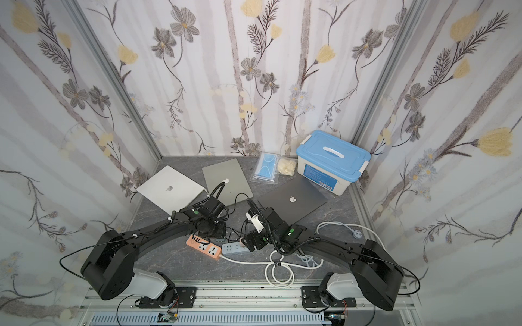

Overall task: Unplug the laptop charger
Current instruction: Place the plug at the center of the board, then remove the plug from the socket.

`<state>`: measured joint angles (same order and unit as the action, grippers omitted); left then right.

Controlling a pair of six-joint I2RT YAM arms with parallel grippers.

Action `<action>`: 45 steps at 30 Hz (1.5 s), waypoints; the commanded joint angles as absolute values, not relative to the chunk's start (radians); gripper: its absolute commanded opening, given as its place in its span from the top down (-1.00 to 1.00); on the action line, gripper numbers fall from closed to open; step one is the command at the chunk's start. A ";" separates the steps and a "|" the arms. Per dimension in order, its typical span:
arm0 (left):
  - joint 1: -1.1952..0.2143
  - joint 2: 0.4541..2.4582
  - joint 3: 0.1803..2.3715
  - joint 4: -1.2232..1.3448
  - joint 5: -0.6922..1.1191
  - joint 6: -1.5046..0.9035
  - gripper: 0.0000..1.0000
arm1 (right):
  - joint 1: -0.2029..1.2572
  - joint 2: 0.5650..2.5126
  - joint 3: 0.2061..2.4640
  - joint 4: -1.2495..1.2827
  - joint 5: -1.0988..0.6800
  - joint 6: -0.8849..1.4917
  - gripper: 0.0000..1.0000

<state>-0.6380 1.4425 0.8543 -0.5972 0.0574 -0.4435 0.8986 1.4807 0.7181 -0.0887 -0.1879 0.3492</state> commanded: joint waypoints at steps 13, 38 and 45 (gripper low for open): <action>-0.678 1.309 0.708 -0.474 0.264 -0.549 -0.13 | 0.920 1.583 0.788 -0.034 -0.264 0.258 -0.74; -0.725 1.390 0.635 -0.407 0.186 -0.600 -0.14 | 0.937 1.712 0.834 -0.079 -0.199 0.192 -0.19; -0.725 1.397 0.635 -0.411 0.173 -0.601 -0.14 | 0.939 1.709 0.822 -0.077 -0.182 0.184 -0.12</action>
<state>-0.7246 1.3827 0.6430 -0.3607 0.2394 -0.6022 0.9386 1.7126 0.8249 -0.0921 -0.2066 0.2070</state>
